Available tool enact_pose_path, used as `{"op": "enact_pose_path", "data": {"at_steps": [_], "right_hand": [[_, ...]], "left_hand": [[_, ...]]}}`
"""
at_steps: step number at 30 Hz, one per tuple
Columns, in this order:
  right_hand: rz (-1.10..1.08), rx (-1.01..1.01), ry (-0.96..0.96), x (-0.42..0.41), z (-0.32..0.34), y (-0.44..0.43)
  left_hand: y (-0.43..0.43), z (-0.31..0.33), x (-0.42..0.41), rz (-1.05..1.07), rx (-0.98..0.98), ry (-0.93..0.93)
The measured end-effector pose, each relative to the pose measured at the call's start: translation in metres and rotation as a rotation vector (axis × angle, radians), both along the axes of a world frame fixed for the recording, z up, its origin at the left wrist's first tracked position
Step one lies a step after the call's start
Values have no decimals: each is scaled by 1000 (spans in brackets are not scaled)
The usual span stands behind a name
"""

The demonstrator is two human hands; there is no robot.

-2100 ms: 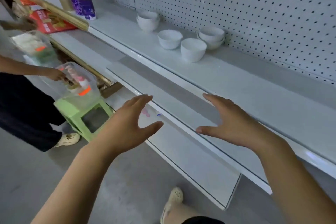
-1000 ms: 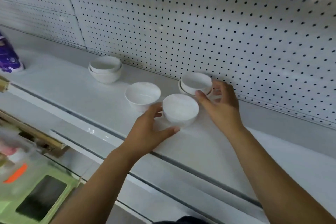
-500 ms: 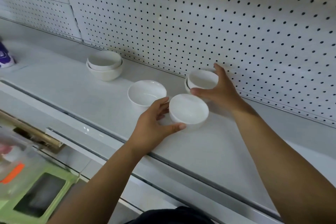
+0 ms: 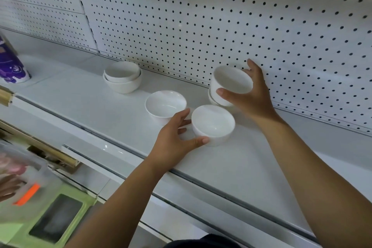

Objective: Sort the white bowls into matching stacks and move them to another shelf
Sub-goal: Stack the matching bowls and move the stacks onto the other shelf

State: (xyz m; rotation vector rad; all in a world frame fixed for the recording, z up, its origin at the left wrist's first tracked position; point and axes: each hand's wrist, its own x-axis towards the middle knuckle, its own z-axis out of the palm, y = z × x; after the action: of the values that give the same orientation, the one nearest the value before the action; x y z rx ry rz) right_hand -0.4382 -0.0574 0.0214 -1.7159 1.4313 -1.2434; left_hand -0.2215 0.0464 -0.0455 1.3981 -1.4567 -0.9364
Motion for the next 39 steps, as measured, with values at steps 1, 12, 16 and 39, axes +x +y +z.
{"op": "enact_pose_path", "data": {"at_steps": [1,12,16,39], "right_hand": [[12,3,-19,0,2,7],[210,61,-8,5,-16,64],[229,77,39,10,-22,68],[230,-12,-146,21,-42,69]], "left_hand": [[0,0,0,4,8,0],[3,0,0,-25,-33,-59],[5,-1,-2,-19,-41,-47],[-29,42,115,669,-195,-243]]}}
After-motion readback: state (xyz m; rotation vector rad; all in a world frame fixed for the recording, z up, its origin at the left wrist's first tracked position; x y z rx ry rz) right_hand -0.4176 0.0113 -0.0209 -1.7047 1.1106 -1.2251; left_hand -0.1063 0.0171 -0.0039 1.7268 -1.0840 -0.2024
